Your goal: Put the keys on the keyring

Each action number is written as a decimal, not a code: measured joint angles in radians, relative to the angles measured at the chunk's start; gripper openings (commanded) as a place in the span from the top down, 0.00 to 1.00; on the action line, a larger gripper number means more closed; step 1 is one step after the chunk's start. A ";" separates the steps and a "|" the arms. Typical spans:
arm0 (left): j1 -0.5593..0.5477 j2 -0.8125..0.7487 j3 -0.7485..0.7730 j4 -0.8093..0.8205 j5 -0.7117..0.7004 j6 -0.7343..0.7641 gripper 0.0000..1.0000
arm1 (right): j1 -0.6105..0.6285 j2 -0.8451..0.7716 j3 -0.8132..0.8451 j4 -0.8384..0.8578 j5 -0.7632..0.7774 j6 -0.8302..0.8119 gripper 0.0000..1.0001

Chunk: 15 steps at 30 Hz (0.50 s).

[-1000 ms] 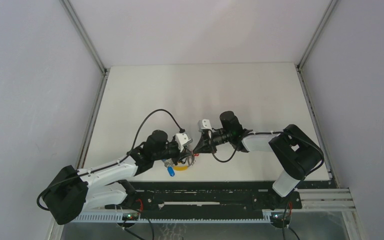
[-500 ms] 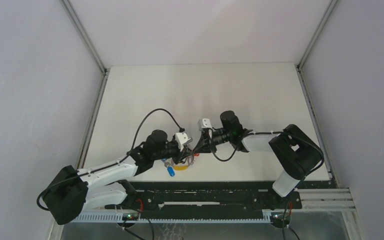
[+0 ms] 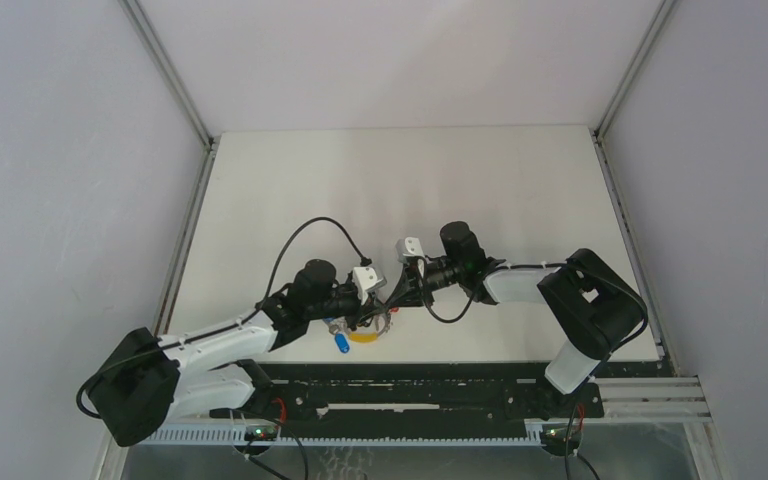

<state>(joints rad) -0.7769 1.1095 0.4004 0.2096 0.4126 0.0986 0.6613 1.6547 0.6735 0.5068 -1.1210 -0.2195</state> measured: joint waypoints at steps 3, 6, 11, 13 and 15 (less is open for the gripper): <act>0.000 0.003 0.000 0.000 0.012 0.000 0.97 | 0.000 0.000 0.000 -0.001 -0.003 0.000 1.00; 0.000 0.006 0.000 0.000 0.019 0.000 1.00 | 0.000 0.000 0.000 -0.001 -0.003 0.000 1.00; 0.000 0.007 0.000 0.002 0.018 0.000 1.00 | 0.000 0.000 0.000 -0.002 0.002 0.000 0.93; 0.000 0.007 0.000 0.002 0.013 0.000 1.00 | 0.000 -0.003 0.000 -0.007 0.010 0.000 0.86; 0.000 0.007 0.000 0.001 0.008 0.000 1.00 | 0.000 -0.016 0.000 -0.018 0.029 -0.001 0.81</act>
<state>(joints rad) -0.7769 1.1164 0.4004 0.2108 0.4210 0.0982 0.6613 1.6382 0.6735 0.4892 -1.0924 -0.2207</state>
